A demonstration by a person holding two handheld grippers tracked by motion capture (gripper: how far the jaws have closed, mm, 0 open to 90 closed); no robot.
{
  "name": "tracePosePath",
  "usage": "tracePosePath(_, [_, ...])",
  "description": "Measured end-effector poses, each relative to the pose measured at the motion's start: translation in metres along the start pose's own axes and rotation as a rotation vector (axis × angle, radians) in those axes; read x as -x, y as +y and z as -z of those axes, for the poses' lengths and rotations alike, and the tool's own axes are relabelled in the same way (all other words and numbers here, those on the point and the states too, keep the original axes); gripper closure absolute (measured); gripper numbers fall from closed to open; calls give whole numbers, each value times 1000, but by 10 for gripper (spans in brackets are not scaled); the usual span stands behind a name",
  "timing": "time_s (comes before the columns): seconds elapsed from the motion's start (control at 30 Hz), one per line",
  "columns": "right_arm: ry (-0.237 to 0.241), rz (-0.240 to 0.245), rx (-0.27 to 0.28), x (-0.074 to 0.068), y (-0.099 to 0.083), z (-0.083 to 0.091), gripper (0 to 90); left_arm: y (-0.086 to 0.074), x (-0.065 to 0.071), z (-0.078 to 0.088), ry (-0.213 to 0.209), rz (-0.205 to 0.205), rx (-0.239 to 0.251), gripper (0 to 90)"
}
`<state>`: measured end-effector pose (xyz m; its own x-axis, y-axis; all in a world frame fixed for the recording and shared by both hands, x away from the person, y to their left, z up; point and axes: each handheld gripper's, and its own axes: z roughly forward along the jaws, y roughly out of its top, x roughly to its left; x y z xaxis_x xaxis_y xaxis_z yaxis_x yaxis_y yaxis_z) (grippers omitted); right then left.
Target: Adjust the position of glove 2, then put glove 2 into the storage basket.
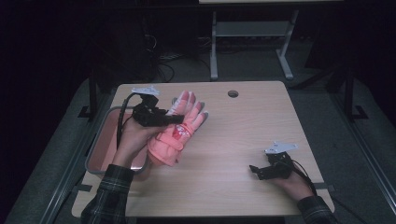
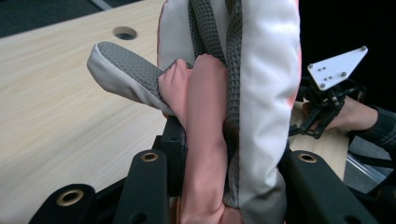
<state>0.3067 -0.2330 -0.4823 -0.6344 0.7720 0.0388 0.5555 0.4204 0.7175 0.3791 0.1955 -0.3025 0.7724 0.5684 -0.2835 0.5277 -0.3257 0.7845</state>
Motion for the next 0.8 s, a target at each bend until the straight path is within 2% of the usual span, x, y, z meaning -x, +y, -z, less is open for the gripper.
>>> tracePosePath(0.37, [-4, -8, -1, 0, 0, 0, 92, 0, -15, 56, 84, 28, 35, 630])
tracePosePath(0.5, [-4, -8, -1, 0, 0, 0, 92, -6, -24, 76, 109, 53, 58, 630])
tracePosePath(0.8, [-6, -8, 0, 0, 0, 0, 92, -26, -43, 111, 170, 107, 73, 629])
